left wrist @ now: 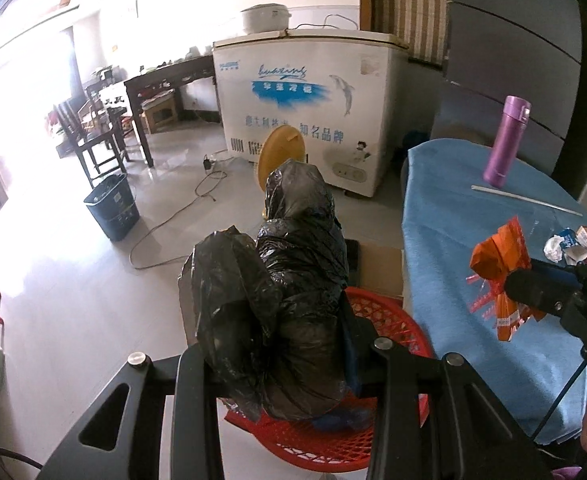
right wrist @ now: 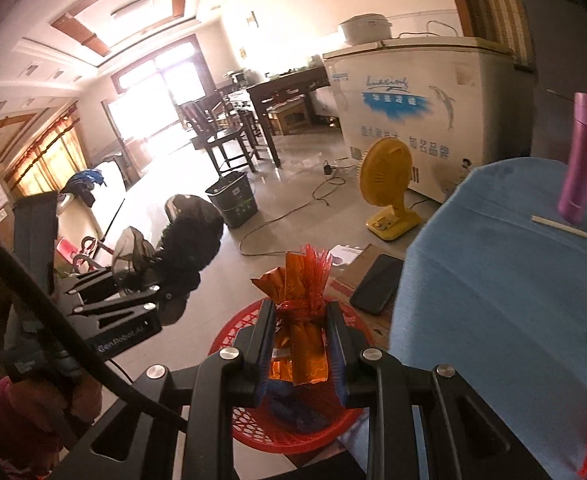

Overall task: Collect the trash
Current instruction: 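Open the left tool and right tool to drop both items into the wastebasket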

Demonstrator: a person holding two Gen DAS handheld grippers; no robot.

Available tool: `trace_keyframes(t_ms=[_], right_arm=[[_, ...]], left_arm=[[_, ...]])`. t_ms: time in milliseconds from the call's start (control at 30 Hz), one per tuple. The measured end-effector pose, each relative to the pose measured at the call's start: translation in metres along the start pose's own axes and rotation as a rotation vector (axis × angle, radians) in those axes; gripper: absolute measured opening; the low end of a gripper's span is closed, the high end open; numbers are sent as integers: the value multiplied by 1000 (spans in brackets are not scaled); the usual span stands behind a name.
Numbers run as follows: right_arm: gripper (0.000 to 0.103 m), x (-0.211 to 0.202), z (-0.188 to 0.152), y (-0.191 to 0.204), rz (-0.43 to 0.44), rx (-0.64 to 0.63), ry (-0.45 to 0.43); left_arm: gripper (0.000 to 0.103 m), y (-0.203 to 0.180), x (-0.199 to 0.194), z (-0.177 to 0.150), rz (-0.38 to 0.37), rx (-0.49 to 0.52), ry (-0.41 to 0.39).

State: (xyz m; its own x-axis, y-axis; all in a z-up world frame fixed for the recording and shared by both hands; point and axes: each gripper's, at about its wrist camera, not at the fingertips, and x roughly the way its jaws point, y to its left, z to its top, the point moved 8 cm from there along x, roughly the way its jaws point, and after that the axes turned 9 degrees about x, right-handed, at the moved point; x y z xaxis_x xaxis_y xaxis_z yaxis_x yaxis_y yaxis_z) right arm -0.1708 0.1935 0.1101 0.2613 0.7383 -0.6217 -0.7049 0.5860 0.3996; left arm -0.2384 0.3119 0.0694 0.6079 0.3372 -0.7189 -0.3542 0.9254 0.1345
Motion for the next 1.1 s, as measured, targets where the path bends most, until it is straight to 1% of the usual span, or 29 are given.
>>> trace_keyframes(t_ms=[200, 500, 633, 833, 1100], right_arm=[[27, 15, 0, 14, 31, -12, 24], [27, 39, -19, 20, 43, -15, 105], [27, 47, -23, 17, 39, 0, 126], [27, 49, -27, 6, 27, 26, 140], [27, 52, -30, -2, 15, 61, 159]], left_arm=[[38, 12, 7, -12, 29, -20, 31], [38, 18, 21, -25, 41, -23, 76], [38, 16, 28, -25, 34, -19, 90], [38, 12, 34, -30, 14, -10, 108], [39, 1, 44, -42, -17, 12, 160]])
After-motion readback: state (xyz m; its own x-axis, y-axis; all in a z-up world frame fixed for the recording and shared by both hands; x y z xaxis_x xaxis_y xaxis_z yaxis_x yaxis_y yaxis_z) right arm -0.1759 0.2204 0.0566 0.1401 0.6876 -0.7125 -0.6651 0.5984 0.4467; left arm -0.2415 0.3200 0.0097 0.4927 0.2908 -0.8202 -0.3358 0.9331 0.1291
